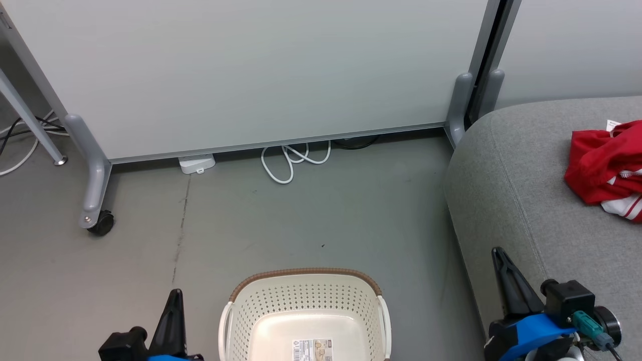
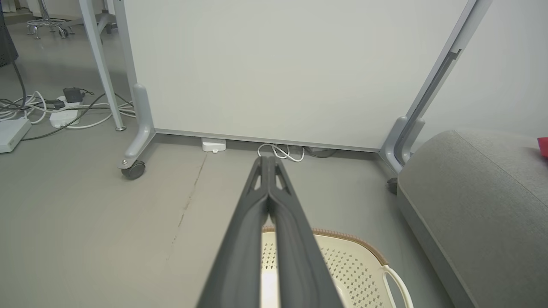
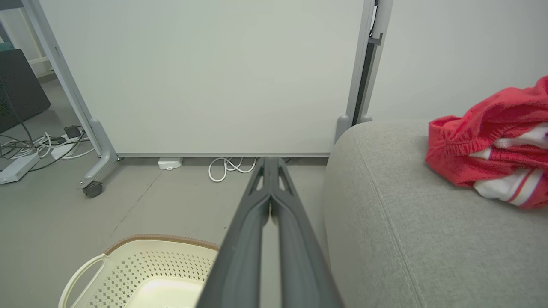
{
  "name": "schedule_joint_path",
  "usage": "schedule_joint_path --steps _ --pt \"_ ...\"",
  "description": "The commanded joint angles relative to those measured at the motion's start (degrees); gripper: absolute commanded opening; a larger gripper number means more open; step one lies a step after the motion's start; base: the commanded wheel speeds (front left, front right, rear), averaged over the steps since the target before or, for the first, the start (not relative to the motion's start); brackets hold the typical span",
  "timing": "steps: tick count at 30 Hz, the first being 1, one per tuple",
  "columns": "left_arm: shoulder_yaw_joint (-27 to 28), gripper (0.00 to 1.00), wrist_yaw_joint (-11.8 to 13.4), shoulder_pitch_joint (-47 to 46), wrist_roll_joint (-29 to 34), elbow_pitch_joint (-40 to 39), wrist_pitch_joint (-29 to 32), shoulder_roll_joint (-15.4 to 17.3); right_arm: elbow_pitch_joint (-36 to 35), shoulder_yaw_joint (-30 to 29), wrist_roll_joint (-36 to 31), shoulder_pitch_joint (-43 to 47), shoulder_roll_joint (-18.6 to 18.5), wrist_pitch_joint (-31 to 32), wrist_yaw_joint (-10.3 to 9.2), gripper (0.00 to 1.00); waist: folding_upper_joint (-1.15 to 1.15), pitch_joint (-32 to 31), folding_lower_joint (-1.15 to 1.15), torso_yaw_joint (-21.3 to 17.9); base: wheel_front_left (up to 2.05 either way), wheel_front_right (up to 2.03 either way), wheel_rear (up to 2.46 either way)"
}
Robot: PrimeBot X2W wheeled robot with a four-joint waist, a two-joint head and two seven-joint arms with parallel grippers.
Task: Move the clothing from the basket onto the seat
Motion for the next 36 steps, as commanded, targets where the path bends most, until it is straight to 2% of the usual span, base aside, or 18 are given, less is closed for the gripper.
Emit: schedule_joint_path --steps 1,4,19,36 --pt "-0.01 0.00 0.00 0.01 -0.03 0.03 0.01 0.00 0.05 -0.01 0.04 0.01 0.00 0.01 0.00 0.00 0.00 0.00 0.00 0.00 0.00 0.00 0.00" --pt "0.07 0.00 0.00 0.59 -0.78 1.12 0.25 -0.11 1.30 -0.11 0.87 0.46 0.04 0.24 0.00 0.00 0.00 -0.01 0.00 -0.01 0.00 0.00 0.00" --pt "1.55 0.00 -0.09 -1.15 -16.37 -0.83 4.44 -0.05 0.31 -1.09 18.55 -0.12 -0.01 3.88 0.00 0.00 0.00 -0.13 0.00 -0.05 0.00 0.00 0.00" --pt "2.91 0.00 -0.18 -2.73 -31.04 -2.68 8.33 0.00 -0.59 -2.01 35.16 -0.73 -0.07 7.32 0.01 0.00 0.00 -0.27 0.00 -0.09 0.00 0.00 0.00"
